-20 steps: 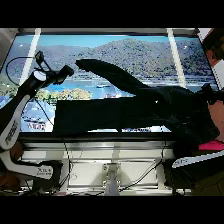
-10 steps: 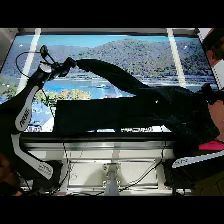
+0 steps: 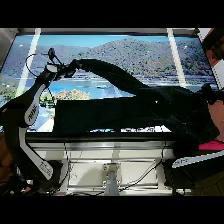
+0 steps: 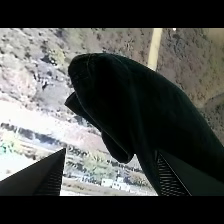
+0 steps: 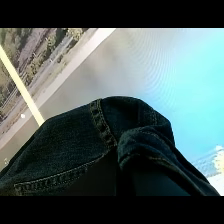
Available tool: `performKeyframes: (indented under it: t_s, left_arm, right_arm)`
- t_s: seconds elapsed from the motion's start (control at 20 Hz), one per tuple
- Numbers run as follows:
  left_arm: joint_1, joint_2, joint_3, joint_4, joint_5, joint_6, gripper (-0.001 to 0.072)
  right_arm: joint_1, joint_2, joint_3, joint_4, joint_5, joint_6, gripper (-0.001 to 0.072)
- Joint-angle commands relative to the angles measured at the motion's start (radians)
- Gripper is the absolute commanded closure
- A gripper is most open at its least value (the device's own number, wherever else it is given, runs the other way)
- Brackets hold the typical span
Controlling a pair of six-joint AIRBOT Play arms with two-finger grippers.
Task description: Fold the clothes and pants, and hang the long-sleeved shirts on hangers.
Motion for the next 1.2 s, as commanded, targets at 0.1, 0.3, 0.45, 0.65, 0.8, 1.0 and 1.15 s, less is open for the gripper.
performKeyframes:
  t_s: [0.1,0.3,0.45,0.65,0.8,1.0,1.15]
  left_arm:
    - [-0.023,-0.053,0.033,-0.018,-0.006,0.017,0.0134]
    - [-0.03,-0.074,0.034,-0.018,0.009,0.016,0.0159]
    - [-0.029,-0.089,0.04,-0.063,0.011,0.014,0.0217]
    - [-0.027,-0.09,0.071,-0.069,0.01,0.084,0.0549]
    - [-0.029,-0.09,0.105,-0.07,0.01,0.181,0.0686]
    - [-0.029,-0.079,0.104,-0.069,-0.003,0.177,0.0687]
    - [-0.021,-0.057,0.104,-0.069,-0.005,0.143,0.0686]
  right_arm:
    - [0.0,0.002,0.001,0.0,0.011,0.002,0.0686]
    - [0.0,0.002,0.001,0.0,0.013,0.002,0.0686]
    - [0.0,0.002,0.001,0.0,0.012,0.002,0.0686]
    - [0.0,0.002,0.001,0.0,0.014,0.002,0.0686]
    - [0.0,0.002,0.001,0.0,0.014,0.002,0.0686]
    - [0.0,0.002,0.001,0.0,0.025,0.002,0.0686]
    - [0.0,0.002,0.001,0.0,0.026,0.002,0.0686]
